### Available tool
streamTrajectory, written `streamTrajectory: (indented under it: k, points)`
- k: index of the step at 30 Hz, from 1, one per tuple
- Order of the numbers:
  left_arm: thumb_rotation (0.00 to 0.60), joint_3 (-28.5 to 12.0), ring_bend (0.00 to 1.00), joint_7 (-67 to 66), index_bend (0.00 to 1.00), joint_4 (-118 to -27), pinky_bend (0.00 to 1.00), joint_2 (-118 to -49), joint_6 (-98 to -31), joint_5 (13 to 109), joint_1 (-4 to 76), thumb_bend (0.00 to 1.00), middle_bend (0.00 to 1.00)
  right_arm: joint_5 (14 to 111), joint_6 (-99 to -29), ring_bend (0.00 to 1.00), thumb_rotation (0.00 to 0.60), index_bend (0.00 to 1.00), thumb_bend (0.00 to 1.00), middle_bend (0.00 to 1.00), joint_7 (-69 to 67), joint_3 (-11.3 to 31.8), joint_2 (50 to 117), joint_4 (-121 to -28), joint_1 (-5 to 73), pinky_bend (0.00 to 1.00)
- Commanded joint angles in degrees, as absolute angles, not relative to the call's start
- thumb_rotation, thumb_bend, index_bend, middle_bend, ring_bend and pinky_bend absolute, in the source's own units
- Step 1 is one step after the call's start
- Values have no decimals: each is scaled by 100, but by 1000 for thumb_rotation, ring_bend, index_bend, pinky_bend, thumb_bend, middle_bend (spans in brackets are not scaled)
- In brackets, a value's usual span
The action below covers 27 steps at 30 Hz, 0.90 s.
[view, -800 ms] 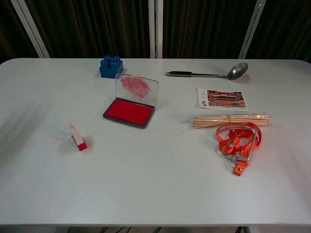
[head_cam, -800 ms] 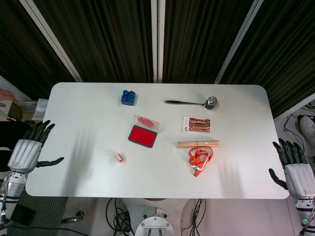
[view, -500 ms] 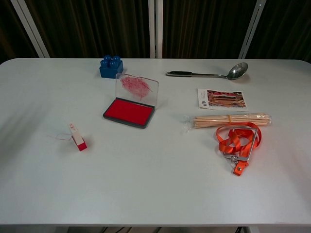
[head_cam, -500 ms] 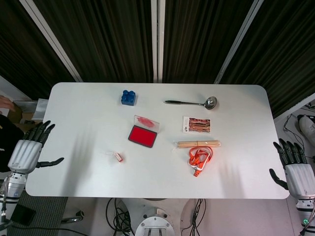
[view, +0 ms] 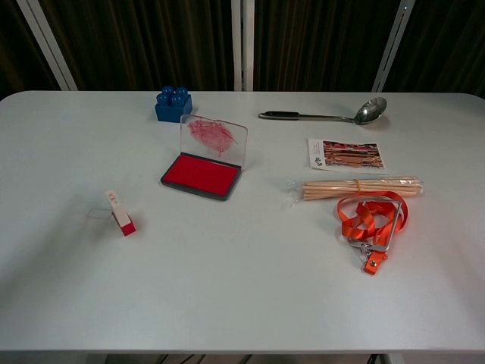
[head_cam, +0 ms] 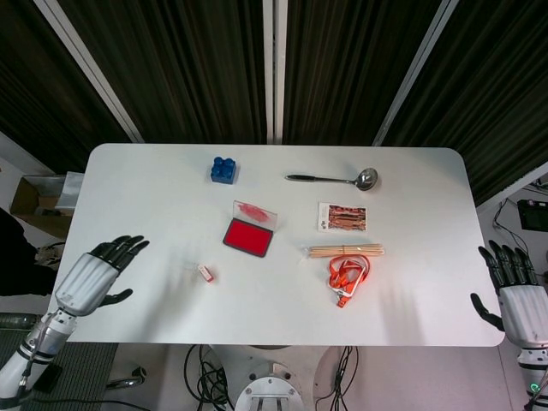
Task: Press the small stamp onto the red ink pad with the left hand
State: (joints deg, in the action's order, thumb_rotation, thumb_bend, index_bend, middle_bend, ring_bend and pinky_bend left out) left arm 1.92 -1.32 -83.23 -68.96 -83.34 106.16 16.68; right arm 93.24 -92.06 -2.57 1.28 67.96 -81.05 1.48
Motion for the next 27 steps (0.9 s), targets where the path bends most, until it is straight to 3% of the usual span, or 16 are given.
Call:
streamTrajectory:
  k: [1, 2, 4, 18, 27]
  points:
    - [600, 266, 692, -242, 153, -8185, 900, -7159, -7869, 10881, 2104, 96, 292, 9314, -9201, 0, 600, 0, 229, 0, -254, 131, 6794, -8116, 147, 0]
    - [600, 266, 760, -228, 152, -8139, 957, -7221, -7765, 10905, 2191, 98, 303, 9307, -9191, 0, 600, 0, 229, 0, -253, 126, 6794, -8115, 144, 0]
    - [600, 254, 799, -279, 152, -7936, 989, -7391, -7577, 10982, 2375, 100, 286, 9290, -9155, 0, 600, 0, 229, 0, -237, 108, 6792, -8107, 139, 0]
    - [600, 343, 800, 79, 215, -7023, 989, -8262, -6891, 11012, 3153, 123, 256, 9226, -9069, 0, 600, 0, 230, 0, -236, 107, 6802, -8063, 141, 0]
    - [600, 477, 803, 226, 276, -6266, 989, -8818, -6637, 10949, 3443, 144, 293, 9229, -9015, 0, 600, 0, 229, 0, -208, 95, 6813, -8064, 163, 0]
